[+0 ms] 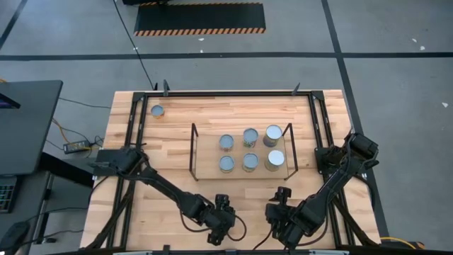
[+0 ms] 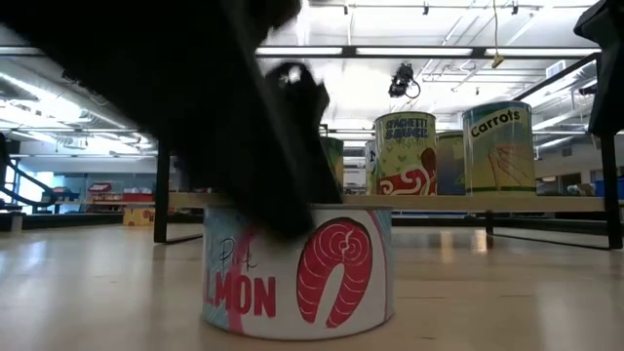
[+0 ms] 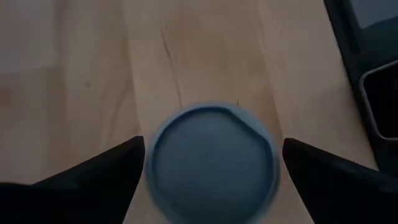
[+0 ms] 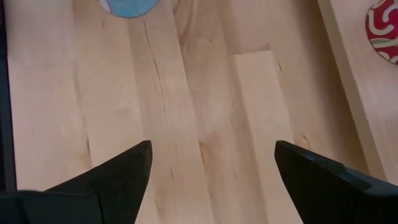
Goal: Pick and place cans onto a shelf
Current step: Put the canned salmon on the shelf
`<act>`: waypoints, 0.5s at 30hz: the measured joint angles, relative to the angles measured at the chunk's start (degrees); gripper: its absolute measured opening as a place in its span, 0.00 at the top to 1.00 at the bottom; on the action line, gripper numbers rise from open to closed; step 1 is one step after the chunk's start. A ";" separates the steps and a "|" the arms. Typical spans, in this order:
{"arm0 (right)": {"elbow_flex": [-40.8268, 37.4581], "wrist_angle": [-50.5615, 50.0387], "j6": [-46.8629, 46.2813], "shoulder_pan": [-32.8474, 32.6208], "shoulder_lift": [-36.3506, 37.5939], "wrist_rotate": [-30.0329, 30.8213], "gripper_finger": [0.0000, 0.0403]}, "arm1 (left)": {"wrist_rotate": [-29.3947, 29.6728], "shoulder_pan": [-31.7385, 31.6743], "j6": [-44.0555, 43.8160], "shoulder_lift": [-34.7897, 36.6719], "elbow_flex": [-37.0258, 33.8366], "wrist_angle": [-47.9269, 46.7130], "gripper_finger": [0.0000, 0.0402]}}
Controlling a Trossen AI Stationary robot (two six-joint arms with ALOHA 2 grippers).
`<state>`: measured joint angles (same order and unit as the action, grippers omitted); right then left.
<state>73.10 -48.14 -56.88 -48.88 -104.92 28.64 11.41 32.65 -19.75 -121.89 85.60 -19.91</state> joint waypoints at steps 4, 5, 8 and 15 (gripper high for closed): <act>0.02 0.22 -0.04 -0.02 0.00 -0.01 0.14 | -0.65 0.10 0.16 -1.46 0.01 0.37 0.04; 0.02 0.32 -0.04 0.00 0.00 -0.01 0.14 | -0.66 0.10 0.66 -1.80 0.05 0.54 0.04; 0.02 0.50 -0.02 -0.02 -0.02 0.01 0.14 | -0.47 0.08 1.51 -2.07 -0.02 -0.52 0.05; 0.02 0.66 0.00 -0.02 -0.02 -0.02 0.14 | -3.21 -0.83 -0.62 -1.33 0.10 -0.34 0.20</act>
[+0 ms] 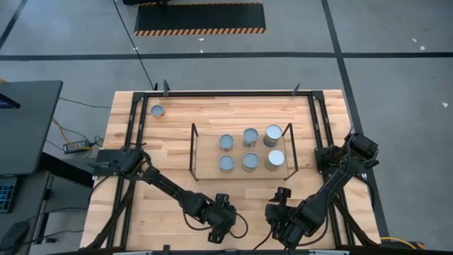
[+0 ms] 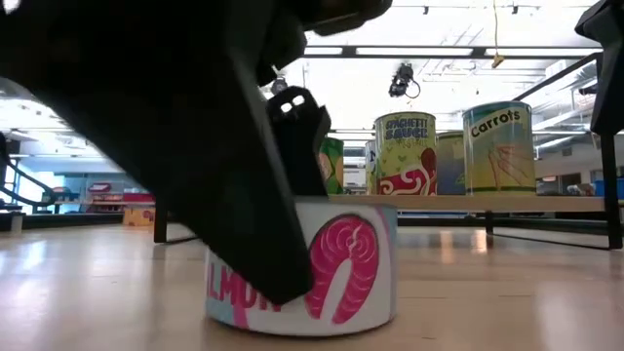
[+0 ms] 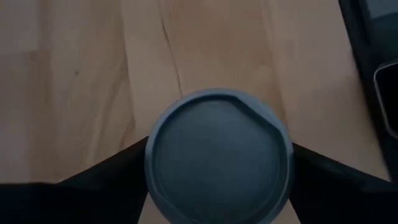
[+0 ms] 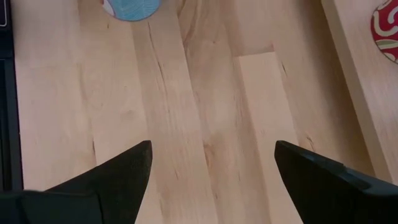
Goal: Pick and place cans onto a shelf
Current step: Put the canned salmon on the shelf
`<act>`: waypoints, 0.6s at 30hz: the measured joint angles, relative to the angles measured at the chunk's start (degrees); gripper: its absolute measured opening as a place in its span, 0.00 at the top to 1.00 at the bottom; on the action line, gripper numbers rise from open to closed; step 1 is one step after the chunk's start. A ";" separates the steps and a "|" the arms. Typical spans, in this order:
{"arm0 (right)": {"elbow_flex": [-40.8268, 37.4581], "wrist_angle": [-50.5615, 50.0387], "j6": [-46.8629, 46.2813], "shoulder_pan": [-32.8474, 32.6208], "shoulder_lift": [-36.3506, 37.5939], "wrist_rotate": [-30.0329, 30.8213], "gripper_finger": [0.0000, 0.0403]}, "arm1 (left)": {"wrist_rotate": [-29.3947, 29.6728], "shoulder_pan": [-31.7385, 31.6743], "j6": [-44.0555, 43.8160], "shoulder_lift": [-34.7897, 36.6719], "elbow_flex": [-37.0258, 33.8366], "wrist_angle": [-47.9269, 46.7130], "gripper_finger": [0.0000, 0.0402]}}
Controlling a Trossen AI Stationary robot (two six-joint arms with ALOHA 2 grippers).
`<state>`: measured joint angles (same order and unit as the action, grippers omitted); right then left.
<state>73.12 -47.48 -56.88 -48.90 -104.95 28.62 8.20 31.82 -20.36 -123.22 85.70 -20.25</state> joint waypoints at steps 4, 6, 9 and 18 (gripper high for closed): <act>0.00 0.13 0.00 0.02 0.00 -0.06 0.14 | -4.08 -0.88 -4.55 0.11 0.12 -0.34 0.21; 0.00 0.11 0.00 0.00 0.00 -0.11 0.14 | -4.82 -1.20 -4.72 0.17 0.14 -1.24 0.21; 0.00 0.11 0.00 0.02 0.00 -0.14 0.14 | -4.36 -1.40 -3.17 0.17 1.41 -4.68 0.19; 0.00 0.07 0.02 0.00 0.00 -0.21 0.14 | -1.85 -1.54 6.33 -0.15 9.56 -18.51 0.26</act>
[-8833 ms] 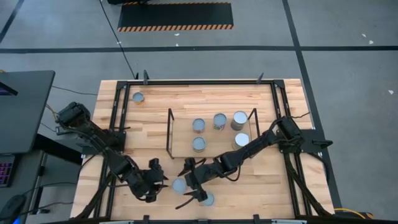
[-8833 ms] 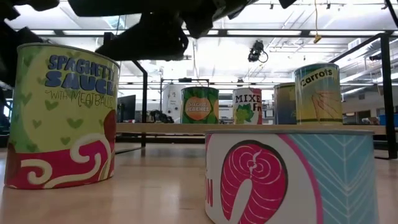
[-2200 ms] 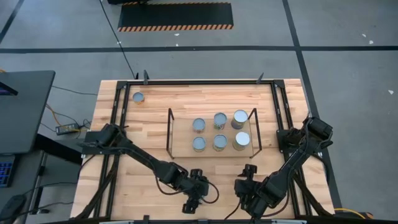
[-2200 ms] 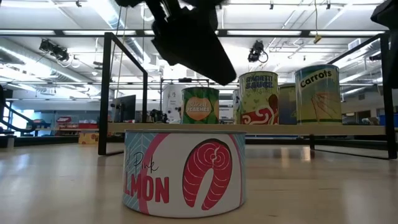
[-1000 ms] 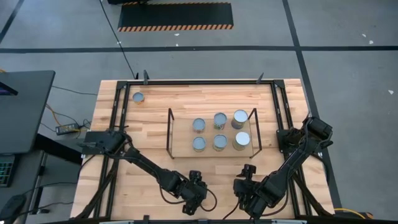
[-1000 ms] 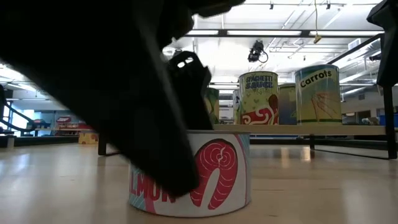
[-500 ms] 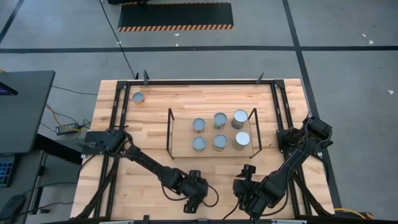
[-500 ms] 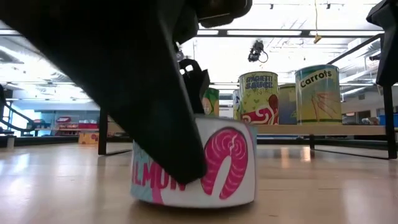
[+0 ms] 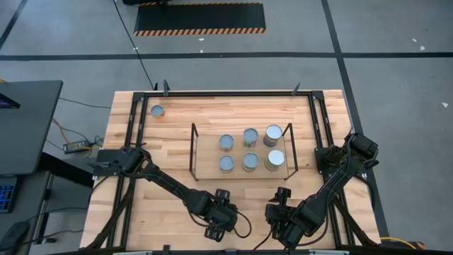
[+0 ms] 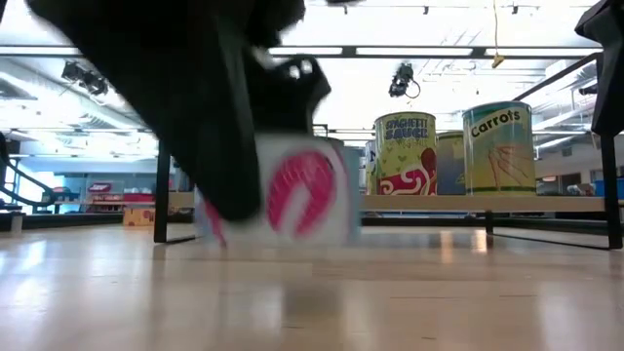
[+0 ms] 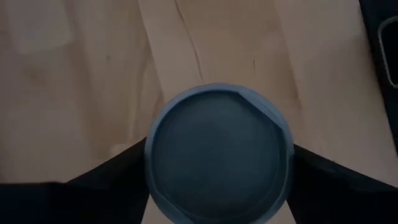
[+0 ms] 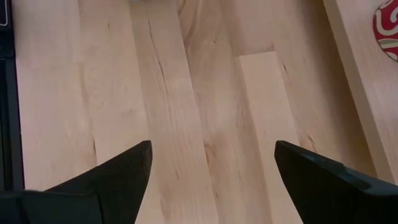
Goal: Pick and place cans onto a shelf
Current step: Put the canned salmon on the shelf
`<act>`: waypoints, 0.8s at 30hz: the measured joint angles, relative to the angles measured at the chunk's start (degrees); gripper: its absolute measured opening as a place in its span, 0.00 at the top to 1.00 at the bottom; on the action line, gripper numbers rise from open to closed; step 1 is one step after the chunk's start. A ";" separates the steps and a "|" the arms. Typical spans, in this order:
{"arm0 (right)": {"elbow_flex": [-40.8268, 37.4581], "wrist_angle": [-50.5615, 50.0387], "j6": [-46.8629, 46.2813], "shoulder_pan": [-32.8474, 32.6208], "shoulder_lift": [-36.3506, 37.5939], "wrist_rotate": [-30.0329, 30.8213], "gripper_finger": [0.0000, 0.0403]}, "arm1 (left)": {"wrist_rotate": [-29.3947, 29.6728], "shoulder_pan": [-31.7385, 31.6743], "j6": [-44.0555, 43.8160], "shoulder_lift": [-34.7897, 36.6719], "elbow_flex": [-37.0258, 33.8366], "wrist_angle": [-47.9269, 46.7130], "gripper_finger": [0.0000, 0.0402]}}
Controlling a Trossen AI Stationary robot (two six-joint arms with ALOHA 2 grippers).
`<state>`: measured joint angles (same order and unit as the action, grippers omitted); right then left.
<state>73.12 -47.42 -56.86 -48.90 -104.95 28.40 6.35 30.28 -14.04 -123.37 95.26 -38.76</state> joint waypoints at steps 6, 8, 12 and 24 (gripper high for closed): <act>0.00 0.00 -0.01 0.02 0.00 0.00 0.14 | 0.31 -0.41 4.11 0.07 13.12 -20.19 0.27; 0.00 0.00 -0.16 0.02 0.00 0.00 0.14 | 1.29 -1.56 4.30 0.07 15.64 -26.87 0.26; 0.00 0.06 -0.49 -0.15 0.00 0.00 0.14 | 5.25 -5.39 4.34 1.75 14.94 -33.90 0.27; 0.00 0.25 -0.46 -0.84 0.00 0.00 0.14 | 9.05 -20.93 13.65 17.16 1.16 -31.30 0.27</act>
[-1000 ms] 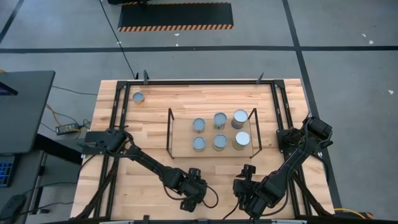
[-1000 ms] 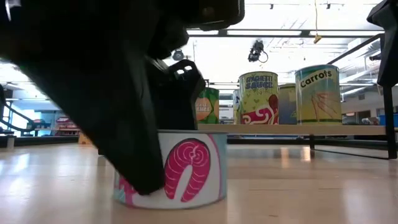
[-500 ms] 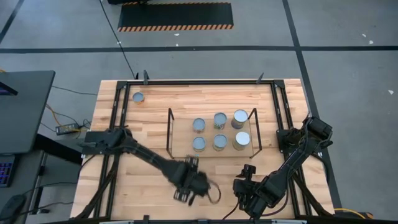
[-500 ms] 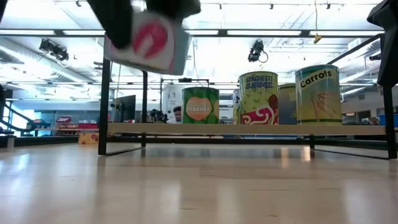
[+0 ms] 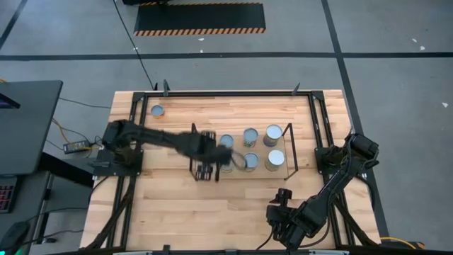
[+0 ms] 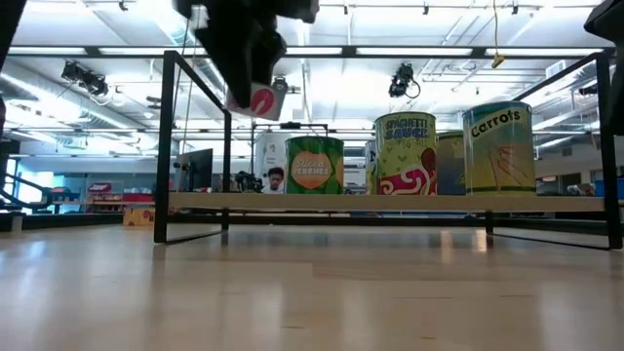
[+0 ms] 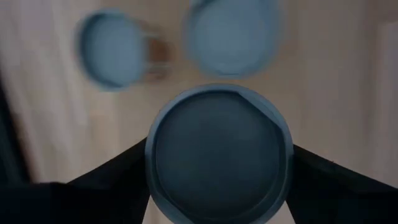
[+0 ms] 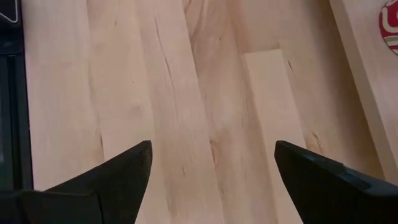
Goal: Pick and place cans onto a shelf
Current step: Put the canned salmon on the shelf
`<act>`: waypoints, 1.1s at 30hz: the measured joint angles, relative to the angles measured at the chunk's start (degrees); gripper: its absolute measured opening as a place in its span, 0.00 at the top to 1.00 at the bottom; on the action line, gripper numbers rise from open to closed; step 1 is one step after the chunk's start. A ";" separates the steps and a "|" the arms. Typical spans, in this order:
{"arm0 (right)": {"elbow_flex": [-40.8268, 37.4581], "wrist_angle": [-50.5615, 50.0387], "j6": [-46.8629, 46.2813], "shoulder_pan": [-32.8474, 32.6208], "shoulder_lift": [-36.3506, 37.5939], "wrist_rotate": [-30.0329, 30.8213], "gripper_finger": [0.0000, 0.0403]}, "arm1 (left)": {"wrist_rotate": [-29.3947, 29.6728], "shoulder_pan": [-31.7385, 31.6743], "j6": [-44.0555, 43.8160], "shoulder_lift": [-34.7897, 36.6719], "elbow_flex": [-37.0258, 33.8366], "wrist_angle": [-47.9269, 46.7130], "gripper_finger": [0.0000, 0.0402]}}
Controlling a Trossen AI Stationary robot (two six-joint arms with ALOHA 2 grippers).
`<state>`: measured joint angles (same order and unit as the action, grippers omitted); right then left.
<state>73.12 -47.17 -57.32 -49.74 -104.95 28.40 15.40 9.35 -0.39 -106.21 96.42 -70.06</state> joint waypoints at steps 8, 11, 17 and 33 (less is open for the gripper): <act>-0.02 0.06 -1.11 1.83 0.00 -0.40 0.14 | -5.82 -13.57 8.71 0.96 -2.29 3.37 0.27; -0.04 0.29 -1.58 2.39 0.00 -1.29 0.14 | -7.35 -16.77 10.60 0.79 -6.50 5.89 0.27; -0.04 0.44 -1.16 2.98 0.00 -1.49 0.14 | -9.25 -18.87 13.00 0.70 -11.84 9.84 0.27; -0.04 1.08 -1.03 5.67 0.00 -0.92 0.14 | -10.78 -18.12 13.03 0.72 -16.31 16.14 0.23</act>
<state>73.08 -46.10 -58.35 -44.08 -104.95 27.49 4.62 -8.78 12.64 -105.49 80.12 -53.92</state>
